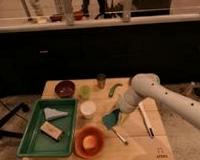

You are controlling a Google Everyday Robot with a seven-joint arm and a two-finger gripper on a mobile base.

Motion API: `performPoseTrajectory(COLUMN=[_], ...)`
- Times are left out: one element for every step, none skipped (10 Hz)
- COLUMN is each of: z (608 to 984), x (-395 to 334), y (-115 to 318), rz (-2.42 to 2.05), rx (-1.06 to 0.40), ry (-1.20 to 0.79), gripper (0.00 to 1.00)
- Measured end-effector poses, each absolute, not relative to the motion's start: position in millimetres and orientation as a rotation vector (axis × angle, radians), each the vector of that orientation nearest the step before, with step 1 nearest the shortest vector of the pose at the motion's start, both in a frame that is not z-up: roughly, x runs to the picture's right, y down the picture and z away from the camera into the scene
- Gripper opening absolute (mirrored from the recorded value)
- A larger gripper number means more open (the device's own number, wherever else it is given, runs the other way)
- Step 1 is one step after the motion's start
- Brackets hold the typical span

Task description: Place sponge in purple bowl

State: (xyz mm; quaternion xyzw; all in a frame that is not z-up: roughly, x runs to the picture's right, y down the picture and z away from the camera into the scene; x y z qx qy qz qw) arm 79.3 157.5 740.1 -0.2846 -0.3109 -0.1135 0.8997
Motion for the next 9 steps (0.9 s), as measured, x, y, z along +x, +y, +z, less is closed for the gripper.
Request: performPoseTrajectory(z=[742.6,748.9,756.1,763.1,767.9,790.1,803.5,815.0,829.9], x=[76.7,71.3,67.6,61.8,57.7,31.9,14.4,1.2,-13.0], y=[143.7,120.5,99.6,85.6,78.4,52.8,43.2,38.0,32.4], rz=[-0.234,-0.239,-0.241,-0.247,-0.251,-0.273,-0.289,-0.304,-0.322], rx=[-0.567,-0.542,-0.527,-0.524,-0.523,-0.535,-0.550,-0.568,-0.585], ry=[-0.646,-0.648,-0.647,-0.648,-0.649,-0.657,-0.664,-0.670,-0.678], gripper=[0.00,0.00,0.00,0.00,0.00,0.00,0.00,0.00,0.00])
